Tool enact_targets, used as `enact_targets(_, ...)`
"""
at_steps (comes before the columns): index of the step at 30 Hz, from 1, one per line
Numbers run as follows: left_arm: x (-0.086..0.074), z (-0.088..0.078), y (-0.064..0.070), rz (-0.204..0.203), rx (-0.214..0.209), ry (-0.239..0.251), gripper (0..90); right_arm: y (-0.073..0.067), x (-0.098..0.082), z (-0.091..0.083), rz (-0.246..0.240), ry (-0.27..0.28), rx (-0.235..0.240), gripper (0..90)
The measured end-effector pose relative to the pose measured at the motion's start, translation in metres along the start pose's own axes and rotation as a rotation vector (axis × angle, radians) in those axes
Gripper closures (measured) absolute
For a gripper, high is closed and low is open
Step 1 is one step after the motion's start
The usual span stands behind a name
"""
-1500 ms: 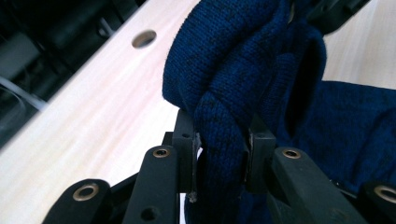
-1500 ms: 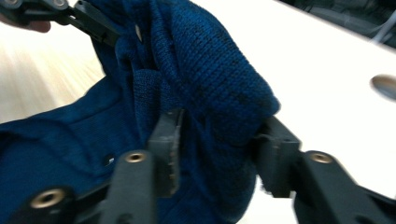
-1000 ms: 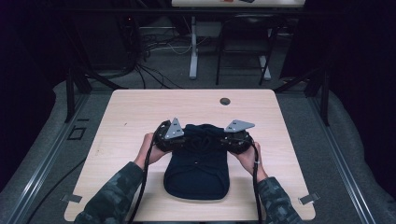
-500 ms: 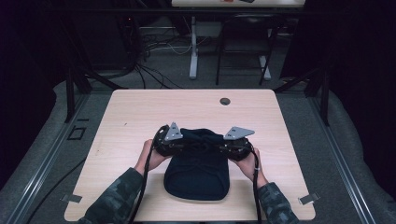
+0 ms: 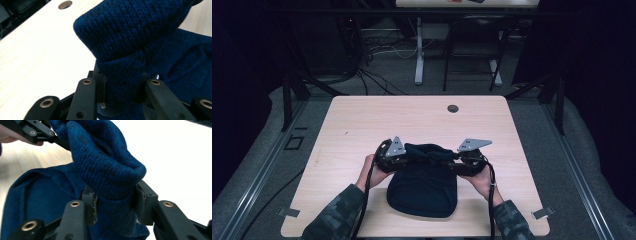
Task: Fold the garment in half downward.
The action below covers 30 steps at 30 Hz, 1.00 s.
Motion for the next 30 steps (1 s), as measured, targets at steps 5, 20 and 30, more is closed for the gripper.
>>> enact_targets(5,-0.006,0.0,0.004,-0.006,-0.019,-0.005,73.4,-0.005,-0.007,0.0,-0.02,-0.021,0.01,63.6)
enact_targets(20,-0.032,-0.005,0.021,0.031,-0.049,-0.04,76.3,-0.03,-0.029,0.003,-0.111,-0.096,0.039,70.2)
enact_targets(30,-0.048,-0.004,0.033,0.041,-0.085,-0.08,75.2,-0.041,-0.049,0.01,-0.125,-0.15,0.07,68.5)
Point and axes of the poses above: each handheld gripper's, and its own axes: z roughly forward along the jaws, x roughly out of its top, y roughly to its right, the point moved 10 cm from there along z, roughly forward along the jaws, and after that the axes turned 7 degrees about -z, right-handed, at the moved point
